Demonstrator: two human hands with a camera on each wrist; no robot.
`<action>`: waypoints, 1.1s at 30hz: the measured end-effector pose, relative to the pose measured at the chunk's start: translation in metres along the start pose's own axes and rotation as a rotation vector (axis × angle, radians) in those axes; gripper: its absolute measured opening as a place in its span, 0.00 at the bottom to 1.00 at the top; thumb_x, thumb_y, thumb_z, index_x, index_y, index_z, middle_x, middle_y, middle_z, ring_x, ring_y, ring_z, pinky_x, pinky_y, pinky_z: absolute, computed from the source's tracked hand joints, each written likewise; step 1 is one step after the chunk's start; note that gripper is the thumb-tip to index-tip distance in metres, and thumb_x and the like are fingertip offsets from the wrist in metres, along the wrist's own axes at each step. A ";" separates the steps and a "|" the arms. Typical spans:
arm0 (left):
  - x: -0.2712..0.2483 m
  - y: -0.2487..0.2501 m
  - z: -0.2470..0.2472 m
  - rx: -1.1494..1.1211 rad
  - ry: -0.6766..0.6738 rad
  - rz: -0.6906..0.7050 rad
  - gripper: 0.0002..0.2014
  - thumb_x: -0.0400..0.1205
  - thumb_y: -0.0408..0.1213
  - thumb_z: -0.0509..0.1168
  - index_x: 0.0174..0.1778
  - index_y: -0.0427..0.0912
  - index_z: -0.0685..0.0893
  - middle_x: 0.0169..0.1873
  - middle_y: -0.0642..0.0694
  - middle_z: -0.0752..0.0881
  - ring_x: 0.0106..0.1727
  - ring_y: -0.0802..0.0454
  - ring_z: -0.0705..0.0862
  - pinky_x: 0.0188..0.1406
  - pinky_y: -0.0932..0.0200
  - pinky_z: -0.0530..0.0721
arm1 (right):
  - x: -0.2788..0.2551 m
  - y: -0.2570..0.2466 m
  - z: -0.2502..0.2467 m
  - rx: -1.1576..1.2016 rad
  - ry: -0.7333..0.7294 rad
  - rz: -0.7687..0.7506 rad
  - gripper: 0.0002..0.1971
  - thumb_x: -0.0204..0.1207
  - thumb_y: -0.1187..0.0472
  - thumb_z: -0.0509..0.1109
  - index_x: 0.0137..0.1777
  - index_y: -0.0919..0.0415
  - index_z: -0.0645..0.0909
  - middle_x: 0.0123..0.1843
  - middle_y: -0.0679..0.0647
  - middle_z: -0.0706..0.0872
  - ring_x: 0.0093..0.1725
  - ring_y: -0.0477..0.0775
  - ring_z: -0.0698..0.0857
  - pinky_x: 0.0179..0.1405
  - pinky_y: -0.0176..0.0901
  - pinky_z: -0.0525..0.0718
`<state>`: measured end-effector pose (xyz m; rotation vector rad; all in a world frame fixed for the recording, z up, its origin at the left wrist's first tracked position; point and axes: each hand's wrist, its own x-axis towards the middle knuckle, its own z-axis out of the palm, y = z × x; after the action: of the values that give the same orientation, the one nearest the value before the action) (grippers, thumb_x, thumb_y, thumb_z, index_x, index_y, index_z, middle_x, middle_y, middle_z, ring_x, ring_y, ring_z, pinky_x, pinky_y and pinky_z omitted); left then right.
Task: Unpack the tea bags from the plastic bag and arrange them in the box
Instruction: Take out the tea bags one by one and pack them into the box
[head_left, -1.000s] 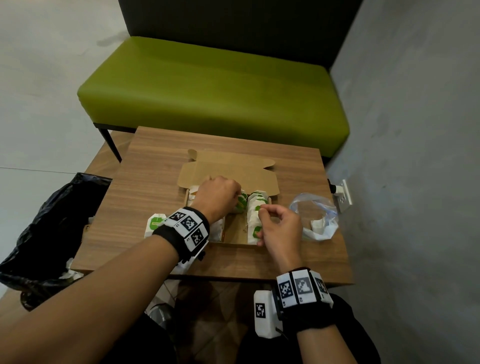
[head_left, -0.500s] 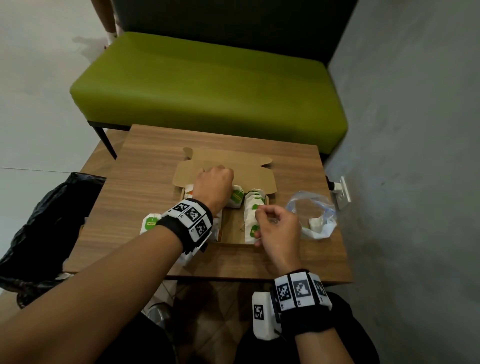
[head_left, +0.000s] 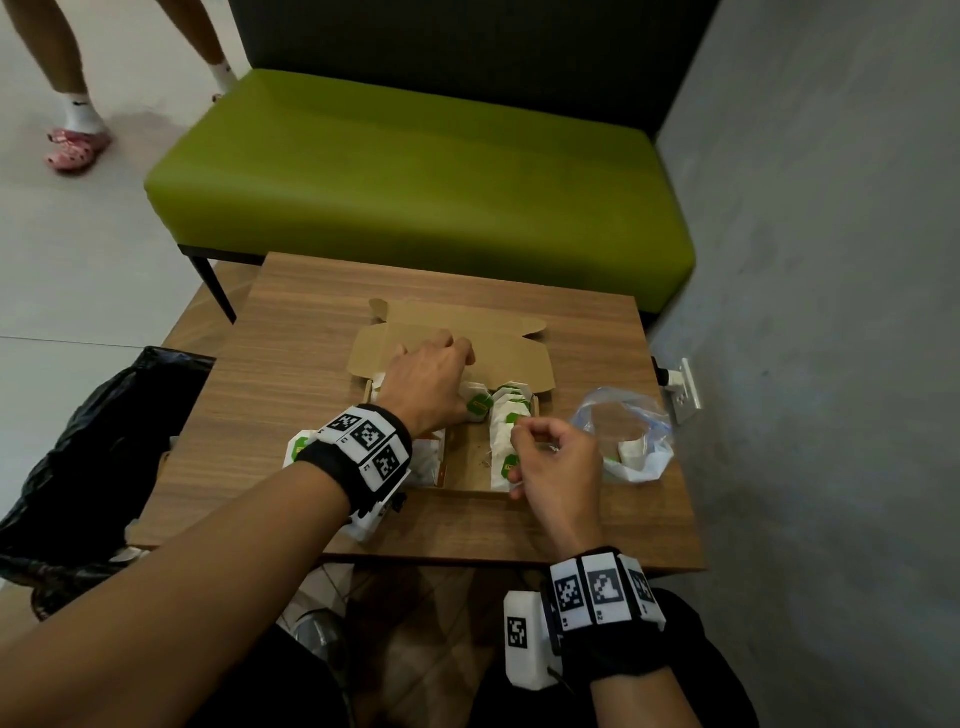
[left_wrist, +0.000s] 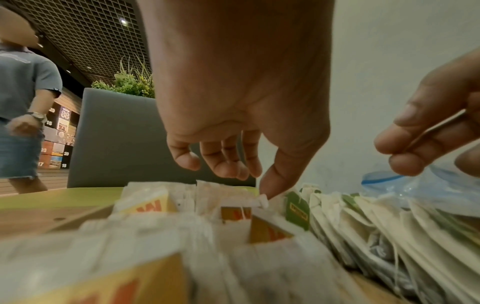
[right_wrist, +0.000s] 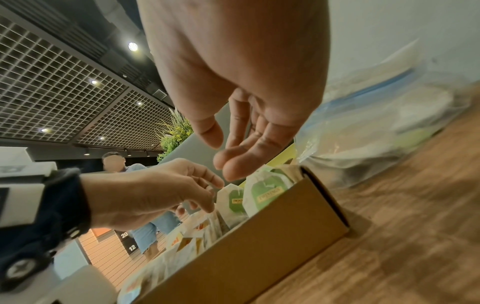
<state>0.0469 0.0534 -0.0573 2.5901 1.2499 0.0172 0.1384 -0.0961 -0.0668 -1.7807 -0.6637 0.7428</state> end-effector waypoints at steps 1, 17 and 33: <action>0.000 0.000 0.000 0.003 -0.008 0.006 0.28 0.74 0.49 0.73 0.70 0.49 0.75 0.64 0.48 0.78 0.65 0.46 0.79 0.66 0.41 0.71 | 0.000 0.001 0.001 -0.004 -0.008 0.011 0.08 0.79 0.63 0.73 0.42 0.49 0.84 0.40 0.55 0.89 0.24 0.46 0.85 0.21 0.45 0.85; -0.053 -0.103 -0.033 -0.502 0.219 -0.374 0.09 0.81 0.30 0.67 0.56 0.43 0.83 0.49 0.48 0.85 0.52 0.50 0.84 0.50 0.57 0.78 | -0.017 -0.007 0.012 -0.036 -0.149 -0.016 0.06 0.80 0.64 0.72 0.45 0.50 0.85 0.42 0.55 0.90 0.25 0.47 0.84 0.21 0.43 0.85; -0.115 -0.125 0.031 -0.398 -0.018 -0.621 0.16 0.72 0.42 0.78 0.47 0.43 0.79 0.50 0.41 0.85 0.54 0.42 0.83 0.53 0.49 0.83 | -0.058 0.012 0.099 -0.218 -0.355 -0.088 0.10 0.76 0.59 0.73 0.37 0.42 0.84 0.38 0.48 0.90 0.35 0.51 0.90 0.37 0.57 0.92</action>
<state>-0.1175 0.0323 -0.1060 1.7923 1.7772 0.1089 0.0270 -0.0827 -0.0941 -1.8173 -1.0877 0.9673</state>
